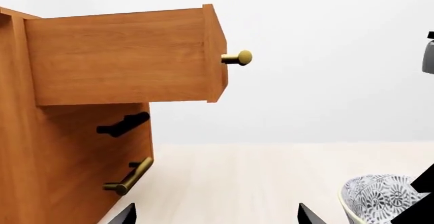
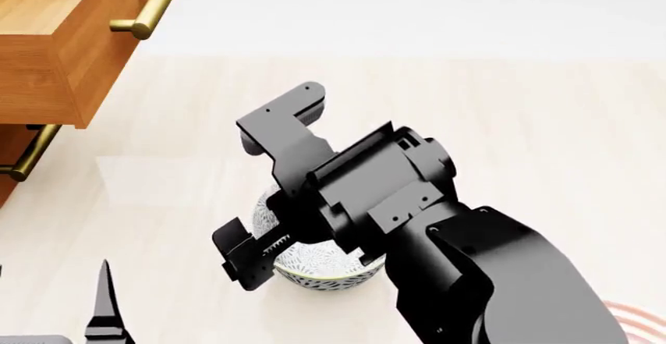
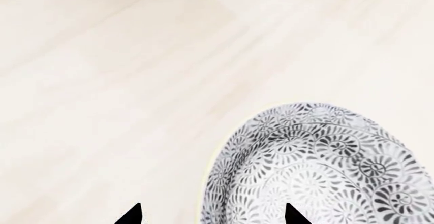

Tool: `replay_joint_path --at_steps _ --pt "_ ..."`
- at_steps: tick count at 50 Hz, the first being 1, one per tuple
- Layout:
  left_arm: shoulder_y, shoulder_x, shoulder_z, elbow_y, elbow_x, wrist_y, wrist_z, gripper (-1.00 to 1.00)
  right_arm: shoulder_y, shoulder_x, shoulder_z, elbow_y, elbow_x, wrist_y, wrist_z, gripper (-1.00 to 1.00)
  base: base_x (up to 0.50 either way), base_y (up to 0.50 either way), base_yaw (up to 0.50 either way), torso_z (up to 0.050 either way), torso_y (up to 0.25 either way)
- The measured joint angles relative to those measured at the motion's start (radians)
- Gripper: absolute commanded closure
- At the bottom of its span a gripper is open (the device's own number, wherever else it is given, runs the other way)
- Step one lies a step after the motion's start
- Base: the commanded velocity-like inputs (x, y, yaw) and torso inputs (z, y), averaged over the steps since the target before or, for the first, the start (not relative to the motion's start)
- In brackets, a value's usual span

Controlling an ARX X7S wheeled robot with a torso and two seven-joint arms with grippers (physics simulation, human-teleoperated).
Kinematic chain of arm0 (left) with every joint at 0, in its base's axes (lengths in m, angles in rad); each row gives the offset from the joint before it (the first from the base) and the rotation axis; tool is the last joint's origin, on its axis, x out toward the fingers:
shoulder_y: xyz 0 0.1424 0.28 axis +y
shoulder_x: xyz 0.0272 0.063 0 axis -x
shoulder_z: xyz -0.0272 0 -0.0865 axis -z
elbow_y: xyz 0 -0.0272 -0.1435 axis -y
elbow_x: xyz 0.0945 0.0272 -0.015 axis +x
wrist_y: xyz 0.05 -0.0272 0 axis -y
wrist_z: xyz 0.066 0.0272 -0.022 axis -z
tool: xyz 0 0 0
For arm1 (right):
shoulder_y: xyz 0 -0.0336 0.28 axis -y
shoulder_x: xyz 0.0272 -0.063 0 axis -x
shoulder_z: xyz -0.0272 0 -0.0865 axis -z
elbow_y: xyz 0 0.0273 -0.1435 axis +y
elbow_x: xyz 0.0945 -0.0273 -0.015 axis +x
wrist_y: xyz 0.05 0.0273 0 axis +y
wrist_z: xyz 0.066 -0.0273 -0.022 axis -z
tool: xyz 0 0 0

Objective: Put the bowl on the plate.

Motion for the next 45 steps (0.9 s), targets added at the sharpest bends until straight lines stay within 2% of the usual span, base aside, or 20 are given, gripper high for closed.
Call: replay_joint_path --at_steps 33,45 --pt "0.015 -0.016 0.017 0.019 0.016 0.056 0.004 -1.00 -0.018 0.000 0.004 0.027 -0.011 0.002 0.002 -1.00 0.00 0.00 0.00 0.000 0.000" --pt "0.017 -0.019 0.017 0.021 0.014 0.067 0.001 -1.00 -0.018 0.000 0.005 0.027 -0.013 0.005 0.004 -1.00 0.00 0.00 0.00 0.000 -0.139"
